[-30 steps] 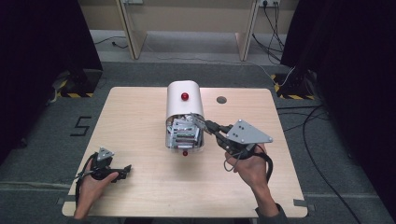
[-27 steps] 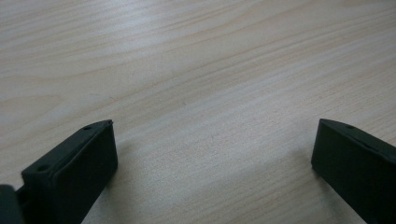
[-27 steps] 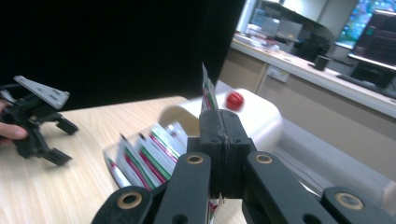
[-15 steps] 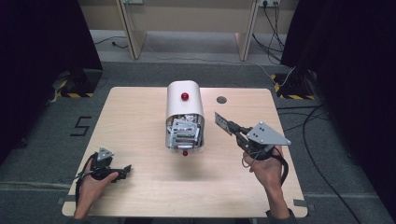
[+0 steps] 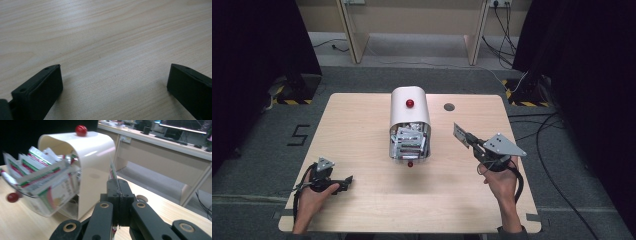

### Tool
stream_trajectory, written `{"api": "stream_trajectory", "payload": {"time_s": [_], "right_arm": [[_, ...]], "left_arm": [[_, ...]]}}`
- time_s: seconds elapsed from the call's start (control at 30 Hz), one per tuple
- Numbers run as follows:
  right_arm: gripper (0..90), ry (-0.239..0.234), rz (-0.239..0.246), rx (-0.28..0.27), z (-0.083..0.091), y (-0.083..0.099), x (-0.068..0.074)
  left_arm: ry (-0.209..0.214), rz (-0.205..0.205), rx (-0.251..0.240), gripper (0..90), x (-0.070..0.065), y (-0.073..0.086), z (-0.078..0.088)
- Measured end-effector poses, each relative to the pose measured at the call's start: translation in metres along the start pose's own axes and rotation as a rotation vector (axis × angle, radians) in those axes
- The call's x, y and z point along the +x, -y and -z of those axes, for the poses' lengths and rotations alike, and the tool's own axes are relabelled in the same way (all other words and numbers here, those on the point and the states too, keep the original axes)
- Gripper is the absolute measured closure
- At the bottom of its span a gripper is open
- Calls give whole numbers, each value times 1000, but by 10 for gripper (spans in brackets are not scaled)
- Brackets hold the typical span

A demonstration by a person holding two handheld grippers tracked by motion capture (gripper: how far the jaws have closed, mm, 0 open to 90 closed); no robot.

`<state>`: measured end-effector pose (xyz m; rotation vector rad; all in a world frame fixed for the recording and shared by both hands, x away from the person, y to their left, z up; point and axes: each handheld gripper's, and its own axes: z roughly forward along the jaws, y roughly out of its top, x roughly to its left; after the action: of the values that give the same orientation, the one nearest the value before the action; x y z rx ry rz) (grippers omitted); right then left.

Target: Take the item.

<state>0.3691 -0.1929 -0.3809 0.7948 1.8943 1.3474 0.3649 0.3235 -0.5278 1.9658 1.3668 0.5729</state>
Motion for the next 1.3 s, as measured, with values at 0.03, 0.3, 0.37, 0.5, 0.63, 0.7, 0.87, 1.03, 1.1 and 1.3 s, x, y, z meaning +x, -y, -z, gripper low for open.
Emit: {"api": "stream_trajectory", "payload": {"time_s": [0.03,0.3,0.37,0.5,0.63,0.7,0.87,1.03,1.1,1.3], "right_arm": [[900,7,-2,3,0,1,-2],[900,37,-25,26,1,12,-12],[900,39,-28,36,-1,15,-13],[900,38,-29,55,-6,21,-14],[900,36,-36,76,-11,27,-16],[900,35,-37,83,-12,29,-15],[900,31,-35,107,-18,34,-15],[900,28,-44,127,-22,41,-15],[900,28,-46,132,-25,43,-16],[900,27,-46,147,-29,48,-16]], "left_arm": [[0,0,0,0,0,0,0],[0,0,0,0,0,0,0],[0,0,0,0,0,0,0],[0,0,0,0,0,0,0],[0,0,0,0,0,0,0],[0,0,0,0,0,0,0],[0,0,0,0,0,0,0],[0,0,0,0,0,0,0],[0,0,0,0,0,0,0],[0,0,-1,0,0,0,0]]}}
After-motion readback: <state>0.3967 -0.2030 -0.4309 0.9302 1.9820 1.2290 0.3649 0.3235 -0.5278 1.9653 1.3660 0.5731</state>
